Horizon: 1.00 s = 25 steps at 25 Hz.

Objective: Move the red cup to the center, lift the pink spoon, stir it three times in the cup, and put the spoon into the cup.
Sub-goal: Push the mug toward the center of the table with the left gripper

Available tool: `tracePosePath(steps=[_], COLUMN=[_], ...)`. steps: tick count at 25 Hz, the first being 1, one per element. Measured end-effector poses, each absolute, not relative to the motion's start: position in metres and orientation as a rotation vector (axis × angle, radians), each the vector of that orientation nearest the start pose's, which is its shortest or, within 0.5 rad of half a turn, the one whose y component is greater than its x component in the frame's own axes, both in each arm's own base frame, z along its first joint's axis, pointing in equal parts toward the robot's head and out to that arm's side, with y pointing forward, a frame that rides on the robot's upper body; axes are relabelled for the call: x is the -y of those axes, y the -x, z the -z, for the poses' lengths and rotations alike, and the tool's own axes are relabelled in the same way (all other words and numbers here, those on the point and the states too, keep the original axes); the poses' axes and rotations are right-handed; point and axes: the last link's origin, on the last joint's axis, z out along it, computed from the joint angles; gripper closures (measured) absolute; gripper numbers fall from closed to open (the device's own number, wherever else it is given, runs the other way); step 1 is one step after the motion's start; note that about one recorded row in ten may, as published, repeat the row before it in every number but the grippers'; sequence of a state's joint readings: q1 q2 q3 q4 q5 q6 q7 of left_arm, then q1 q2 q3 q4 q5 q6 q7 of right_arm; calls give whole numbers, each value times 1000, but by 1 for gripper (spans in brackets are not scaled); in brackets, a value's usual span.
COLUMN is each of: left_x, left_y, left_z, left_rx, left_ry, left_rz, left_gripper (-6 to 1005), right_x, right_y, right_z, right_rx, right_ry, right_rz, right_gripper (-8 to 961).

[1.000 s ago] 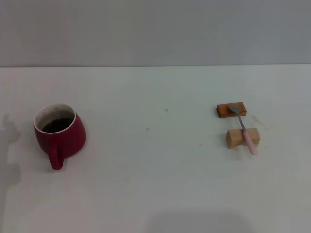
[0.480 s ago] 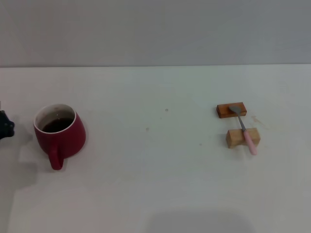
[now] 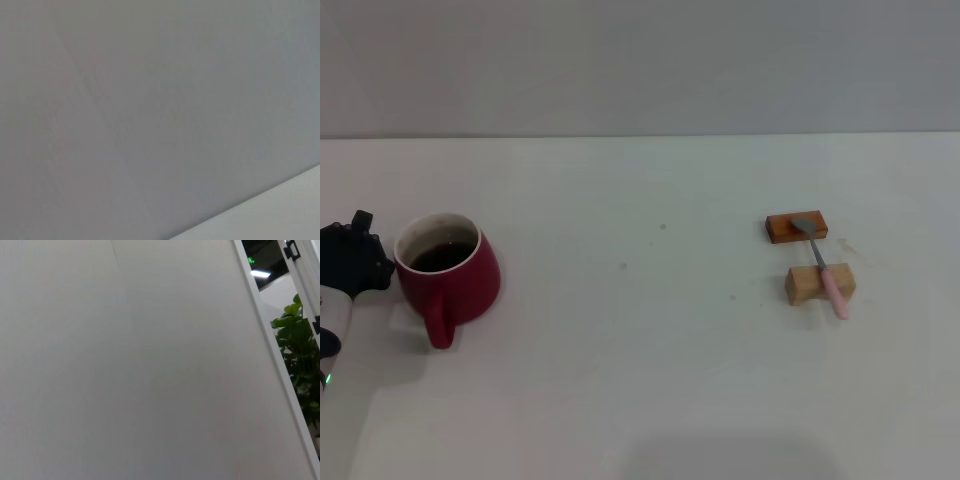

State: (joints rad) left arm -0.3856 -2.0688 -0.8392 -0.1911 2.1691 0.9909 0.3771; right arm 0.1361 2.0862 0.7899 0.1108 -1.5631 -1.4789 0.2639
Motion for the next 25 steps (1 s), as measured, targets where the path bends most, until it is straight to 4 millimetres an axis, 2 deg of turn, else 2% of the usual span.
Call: tracePosePath(steps=[12, 25], left_x=[-321, -322], left_y=[359, 342], left_z=[26, 46], left_rx=[298, 207], left_ry=[1694, 1818], left_rz=[166, 192], left_gripper=[1001, 1001], right_x=[-180, -183], right_y=[-437, -437], right_z=[-80, -79], right_rx=[-676, -680], right_ry=[715, 719], right_rz=[-642, -644], right_gripper=[209, 209])
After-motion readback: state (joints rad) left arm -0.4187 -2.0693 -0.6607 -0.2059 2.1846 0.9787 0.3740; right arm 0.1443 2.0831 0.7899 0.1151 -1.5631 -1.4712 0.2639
